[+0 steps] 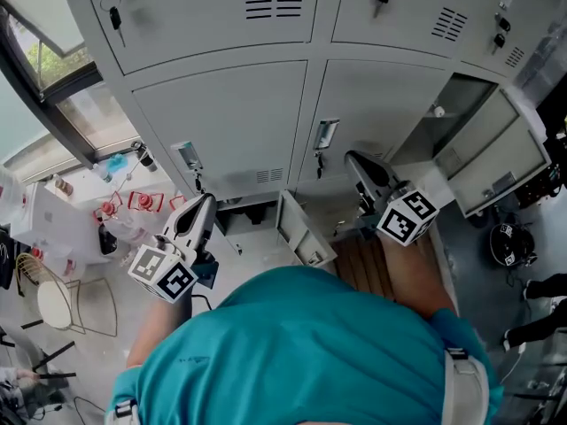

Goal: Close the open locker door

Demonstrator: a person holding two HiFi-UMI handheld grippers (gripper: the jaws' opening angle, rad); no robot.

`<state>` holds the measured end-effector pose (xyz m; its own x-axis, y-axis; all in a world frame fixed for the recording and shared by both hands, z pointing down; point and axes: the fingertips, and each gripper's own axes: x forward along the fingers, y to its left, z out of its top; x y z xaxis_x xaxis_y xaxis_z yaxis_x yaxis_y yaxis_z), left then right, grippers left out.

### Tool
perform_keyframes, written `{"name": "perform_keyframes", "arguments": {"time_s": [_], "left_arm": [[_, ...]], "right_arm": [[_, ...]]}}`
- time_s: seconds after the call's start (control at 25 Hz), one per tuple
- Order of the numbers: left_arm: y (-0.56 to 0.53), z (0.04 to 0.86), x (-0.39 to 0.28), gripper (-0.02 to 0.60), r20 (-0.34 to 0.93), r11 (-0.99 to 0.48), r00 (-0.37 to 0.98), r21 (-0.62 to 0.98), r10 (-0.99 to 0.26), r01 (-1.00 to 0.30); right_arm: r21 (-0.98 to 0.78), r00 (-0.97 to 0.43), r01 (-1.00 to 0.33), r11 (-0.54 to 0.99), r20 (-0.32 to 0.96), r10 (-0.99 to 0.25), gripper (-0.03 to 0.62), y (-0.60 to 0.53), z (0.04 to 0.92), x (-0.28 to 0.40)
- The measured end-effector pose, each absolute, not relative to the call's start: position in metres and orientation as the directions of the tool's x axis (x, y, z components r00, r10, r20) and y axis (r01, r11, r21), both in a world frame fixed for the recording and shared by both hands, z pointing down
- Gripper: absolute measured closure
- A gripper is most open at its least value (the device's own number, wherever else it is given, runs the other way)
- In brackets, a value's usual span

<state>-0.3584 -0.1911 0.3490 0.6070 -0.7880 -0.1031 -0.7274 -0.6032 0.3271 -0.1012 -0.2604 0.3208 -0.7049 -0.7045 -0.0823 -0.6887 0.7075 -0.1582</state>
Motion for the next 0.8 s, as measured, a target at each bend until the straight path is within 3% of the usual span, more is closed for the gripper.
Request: {"name": "perform_keyframes", "arguments": {"time_s": [0.24, 0.8], "left_arm": [[-0.192, 0.341, -0.353, 0.578, -0.098, -0.611, 0.608, 0.248, -0.788, -0.752], [-0.187, 0.342, -0.332, 0.578, -0.101, -0.647, 0.643, 0.227, -0.759, -0.728]], "right_arm": [[-0.100, -0.716, -0.688, 0.719, -0.068, -0.695, 0.594, -0.253, 0.318, -0.105], [-0.091, -0.721, -0.688, 0.720, -0.029, -0.693, 0.594, -0.254, 0.325, -0.098]]}}
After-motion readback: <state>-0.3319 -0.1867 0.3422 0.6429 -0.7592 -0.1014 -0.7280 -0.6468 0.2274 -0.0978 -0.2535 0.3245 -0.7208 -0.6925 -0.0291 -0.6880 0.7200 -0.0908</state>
